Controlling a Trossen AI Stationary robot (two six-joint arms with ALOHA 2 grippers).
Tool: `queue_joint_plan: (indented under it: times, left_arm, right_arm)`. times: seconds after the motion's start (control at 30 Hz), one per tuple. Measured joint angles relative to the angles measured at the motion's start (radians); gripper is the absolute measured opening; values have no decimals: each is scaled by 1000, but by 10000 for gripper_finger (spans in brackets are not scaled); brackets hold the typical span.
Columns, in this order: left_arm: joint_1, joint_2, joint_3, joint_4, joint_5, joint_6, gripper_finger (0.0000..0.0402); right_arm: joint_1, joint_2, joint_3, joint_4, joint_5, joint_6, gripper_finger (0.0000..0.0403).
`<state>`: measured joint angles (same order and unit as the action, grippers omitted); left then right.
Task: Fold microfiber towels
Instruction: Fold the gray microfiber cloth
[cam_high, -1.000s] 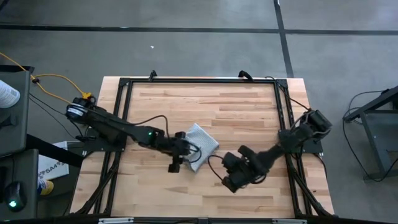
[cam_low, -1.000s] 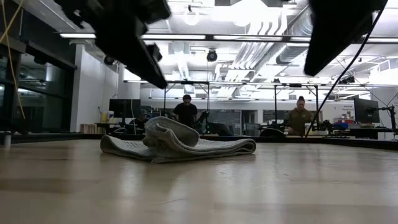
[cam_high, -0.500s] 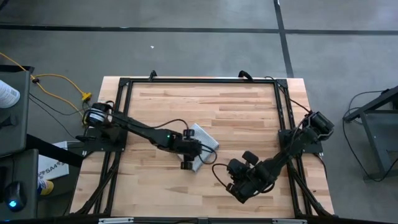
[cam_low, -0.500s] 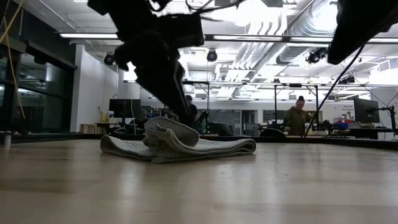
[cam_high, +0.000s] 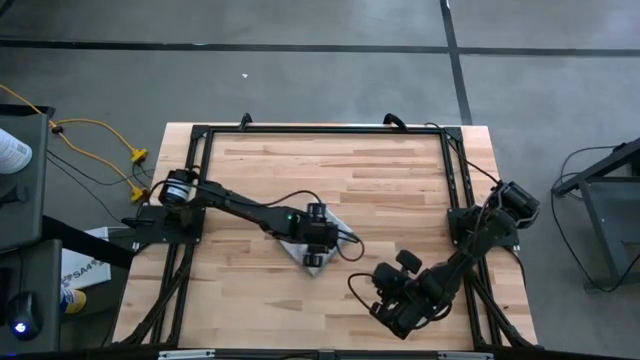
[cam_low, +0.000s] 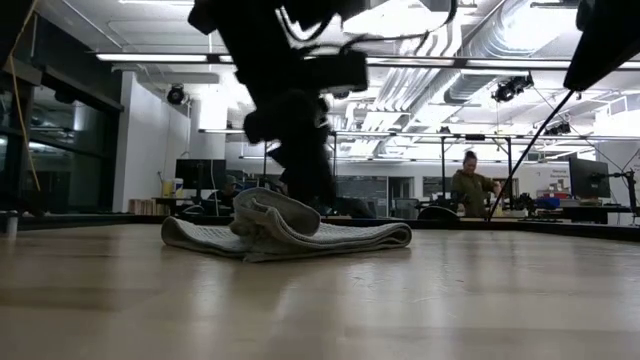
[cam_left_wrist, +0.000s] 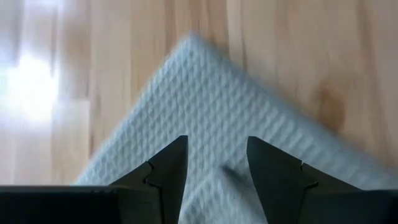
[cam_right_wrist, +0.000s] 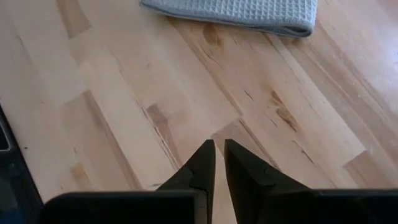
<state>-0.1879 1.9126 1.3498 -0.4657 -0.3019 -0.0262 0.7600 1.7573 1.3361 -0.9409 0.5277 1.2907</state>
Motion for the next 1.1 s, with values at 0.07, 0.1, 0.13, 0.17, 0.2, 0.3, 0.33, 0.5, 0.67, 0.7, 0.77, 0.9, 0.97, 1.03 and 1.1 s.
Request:
queue_joint_plan:
  times: [0.07, 0.1, 0.13, 0.17, 0.2, 0.3, 0.33, 0.5, 0.67, 0.7, 0.77, 0.9, 0.97, 1.03, 1.1]
  left_arm:
    - [2, 0, -6, -34, 3, -3, 164]
    - [8, 0, -5, -28, 4, -3, 164]
    - [8, 0, -3, -32, 4, -4, 164]
    - [8, -1, -3, -44, 4, -5, 164]
    - [12, -2, -3, -54, 4, -5, 164]
    - [12, -1, -4, -84, 8, -12, 164]
    - [12, -1, -4, -85, 9, -13, 164]
    - [12, 4, -4, -113, 31, -32, 164]
    - [12, 8, -4, -130, 38, -35, 161]
    - [12, 8, -4, -134, 38, -38, 156]
    - [12, 8, -4, -143, 39, -52, 141]
    - [11, 8, -4, -146, 43, -61, 87]
    - [11, 8, -4, -147, 44, -74, 56]
    - [11, 8, -4, -154, 45, -94, 26]
    - [11, 8, -4, -170, 45, -115, 8]
  right_arm:
    - [8, 0, 0, 2, 7, 15, 28]
    - [12, 0, 0, 2, 8, 21, 28]
    - [15, 0, 0, 1, 13, 25, 28]
    - [18, 0, 0, 2, 18, 28, 28]
    - [20, 0, 0, 3, 19, 30, 28]
    - [21, 0, 0, 5, 20, 32, 28]
    - [21, 0, 0, 6, 21, 32, 28]
    - [20, 0, 0, 12, 21, 26, 28]
    - [20, 0, 0, 14, 22, 25, 28]
    - [20, 0, 0, 15, 22, 24, 28]
    - [20, 0, 0, 16, 22, 24, 28]
    - [20, 0, 0, 18, 24, 23, 28]
    - [20, 0, 0, 18, 24, 22, 28]
    - [20, 0, 0, 18, 24, 22, 28]
    - [20, 0, 0, 18, 24, 22, 28]
